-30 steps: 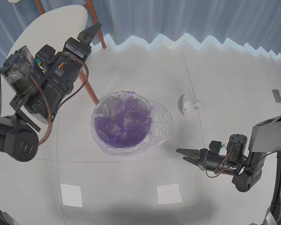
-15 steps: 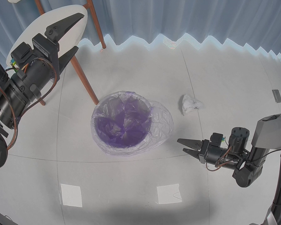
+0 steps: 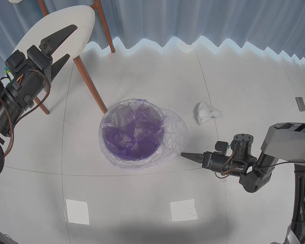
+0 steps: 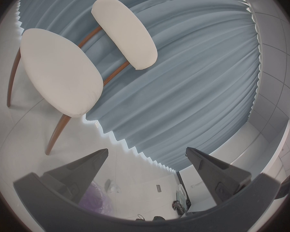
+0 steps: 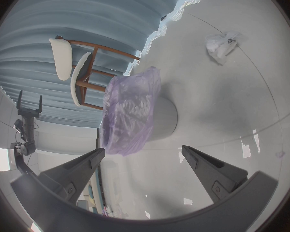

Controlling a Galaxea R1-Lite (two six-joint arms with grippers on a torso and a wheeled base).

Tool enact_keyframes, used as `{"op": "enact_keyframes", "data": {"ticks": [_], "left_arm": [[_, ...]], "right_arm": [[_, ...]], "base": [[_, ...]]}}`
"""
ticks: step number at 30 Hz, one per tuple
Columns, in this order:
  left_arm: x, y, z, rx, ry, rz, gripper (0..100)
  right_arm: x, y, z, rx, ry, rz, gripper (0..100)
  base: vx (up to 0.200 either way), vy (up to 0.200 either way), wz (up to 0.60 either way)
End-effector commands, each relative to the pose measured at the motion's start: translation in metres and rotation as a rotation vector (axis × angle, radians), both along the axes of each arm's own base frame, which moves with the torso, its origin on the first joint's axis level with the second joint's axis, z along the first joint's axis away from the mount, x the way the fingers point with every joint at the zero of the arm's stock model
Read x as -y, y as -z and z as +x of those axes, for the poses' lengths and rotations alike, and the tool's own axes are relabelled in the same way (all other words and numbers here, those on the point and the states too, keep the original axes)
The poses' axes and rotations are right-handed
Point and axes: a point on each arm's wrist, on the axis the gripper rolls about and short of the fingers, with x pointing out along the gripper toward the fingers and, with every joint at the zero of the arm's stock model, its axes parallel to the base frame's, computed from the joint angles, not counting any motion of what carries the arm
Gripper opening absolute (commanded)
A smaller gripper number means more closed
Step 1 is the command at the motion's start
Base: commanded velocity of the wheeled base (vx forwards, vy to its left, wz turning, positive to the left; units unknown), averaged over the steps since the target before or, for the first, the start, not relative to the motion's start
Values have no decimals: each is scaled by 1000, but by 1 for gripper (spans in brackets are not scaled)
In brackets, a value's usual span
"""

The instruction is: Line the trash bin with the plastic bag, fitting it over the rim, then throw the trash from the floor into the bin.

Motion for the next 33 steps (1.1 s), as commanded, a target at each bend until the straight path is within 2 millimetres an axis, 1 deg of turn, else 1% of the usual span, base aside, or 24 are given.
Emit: {"op": "enact_keyframes", "data": {"ticks": [1,3,5,8,9,10,12,13,14,15,16,20,24,27,29,30,33], "left_arm": [[-2,2,2,-2,-5,6,100],[-3,2,2,-2,-6,6,100],[-3,2,2,-2,-6,6,100],[-3,1,2,-1,-5,6,100],[-3,1,2,-1,-5,6,100],[-3,1,1,1,-5,6,100],[-4,-1,0,7,-7,4,100],[-3,-1,0,7,-5,4,100],[-4,-1,0,7,-7,4,100],[-4,-1,0,7,-7,4,100],[-3,-1,0,7,-5,4,100],[-3,0,0,4,-4,5,100],[-3,0,0,4,-4,5,100],[-3,0,0,4,-4,5,100],[-3,0,0,4,-4,5,100],[-2,2,-1,-1,0,8,100],[-1,3,-1,-6,5,9,100]], "right_arm": [[-17,6,42,44,28,-14,100],[-26,5,52,58,28,-10,100],[-33,8,66,60,52,-19,100],[-44,19,90,49,113,-46,100],[-45,21,93,46,120,-50,100],[-50,26,104,33,142,-62,100],[-55,30,114,19,143,-70,100],[-55,30,115,17,141,-70,100],[-64,32,119,4,132,-80,100],[-64,32,119,4,132,-80,100],[-70,32,124,0,129,-93,100],[-78,35,130,-19,145,-130,100],[-84,49,138,-17,172,-189,100],[-91,57,138,-36,198,-249,100],[-91,57,138,-36,198,-249,100],[-91,58,139,-64,250,-325,100],[-85,52,140,-74,278,-334,100]], "base": [[0,0,0],[0,0,0],[0,0,0],[0,0,0],[0,0,0],[0,0,0],[0,0,0],[0,0,0],[0,0,0],[0,0,0],[0,0,0],[0,0,0],[0,0,0],[0,0,0],[0,0,0],[0,0,0],[0,0,0]]}}
